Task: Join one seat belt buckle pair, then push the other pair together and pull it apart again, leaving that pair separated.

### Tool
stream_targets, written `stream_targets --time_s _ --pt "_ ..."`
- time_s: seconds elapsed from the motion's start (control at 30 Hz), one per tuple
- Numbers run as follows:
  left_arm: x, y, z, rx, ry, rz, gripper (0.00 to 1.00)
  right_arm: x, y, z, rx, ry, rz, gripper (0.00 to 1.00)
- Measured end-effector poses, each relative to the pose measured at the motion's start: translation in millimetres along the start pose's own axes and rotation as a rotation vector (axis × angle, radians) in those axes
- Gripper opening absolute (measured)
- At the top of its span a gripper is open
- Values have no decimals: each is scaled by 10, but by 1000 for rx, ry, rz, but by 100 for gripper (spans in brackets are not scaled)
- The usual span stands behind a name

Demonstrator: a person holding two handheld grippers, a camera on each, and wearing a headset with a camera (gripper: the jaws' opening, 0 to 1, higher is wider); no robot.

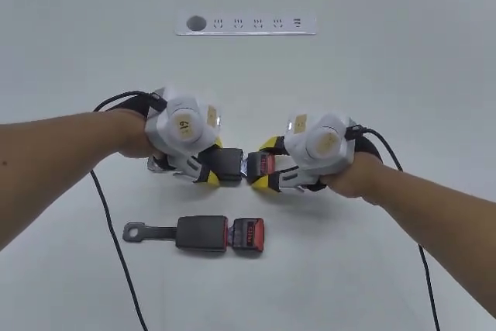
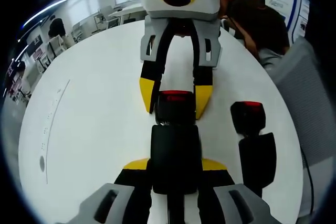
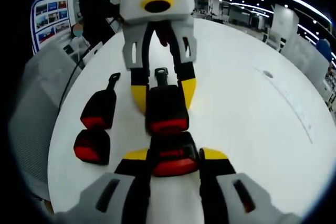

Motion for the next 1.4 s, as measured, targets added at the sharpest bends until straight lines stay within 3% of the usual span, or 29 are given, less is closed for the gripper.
stream_targets --time_s 0.87,1.4 --pt "39 13 -21 12 -64 -22 35 34 25 -28 1 -13 -30 35" --pt "11 -16 -39 -7 -93 -51 35 138 77 -153 9 -64 -15 36"
Point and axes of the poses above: the centre of the closed fingertips' face, and the gripper's own axes: z roughly forward along the fingers, y roughly to its left, x roughly out of its underside, the point moved 2 cm from there along -z, roughly backward along the fingers, and after that the axes turned 12 degrees about -x, right-handed, at the moved point
